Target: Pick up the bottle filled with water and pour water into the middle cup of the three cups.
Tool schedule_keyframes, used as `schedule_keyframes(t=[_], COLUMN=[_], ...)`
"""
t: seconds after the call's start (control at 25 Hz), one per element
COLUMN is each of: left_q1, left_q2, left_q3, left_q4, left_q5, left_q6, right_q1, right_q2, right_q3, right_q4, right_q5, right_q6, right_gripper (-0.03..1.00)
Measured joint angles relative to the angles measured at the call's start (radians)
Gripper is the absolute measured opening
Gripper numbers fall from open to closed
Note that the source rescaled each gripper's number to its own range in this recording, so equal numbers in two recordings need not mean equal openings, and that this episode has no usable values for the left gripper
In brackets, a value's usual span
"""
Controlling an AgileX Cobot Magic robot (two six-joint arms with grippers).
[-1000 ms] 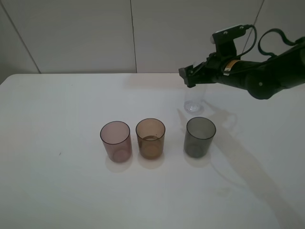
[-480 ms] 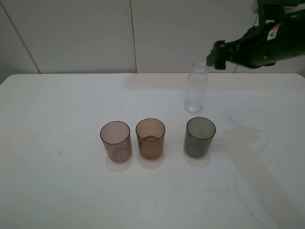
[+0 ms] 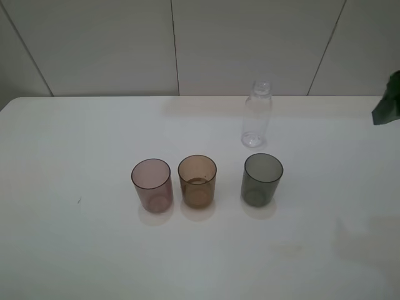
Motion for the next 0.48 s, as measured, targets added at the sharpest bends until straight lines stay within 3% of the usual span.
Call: schedule_keyframes(t=[0.48], left_q1=[0.000], left_q2=[0.000], left_q3=[0.000], left_q4=[0.000], left_q5=[0.000], left_q6=[0.000], right_q1=[-0.011], right_q2=[-0.473], right_q3=[0.000], right_q4=[-0.017], right_q5=[0.035], right_q6=[0.000], right_gripper=[1.00])
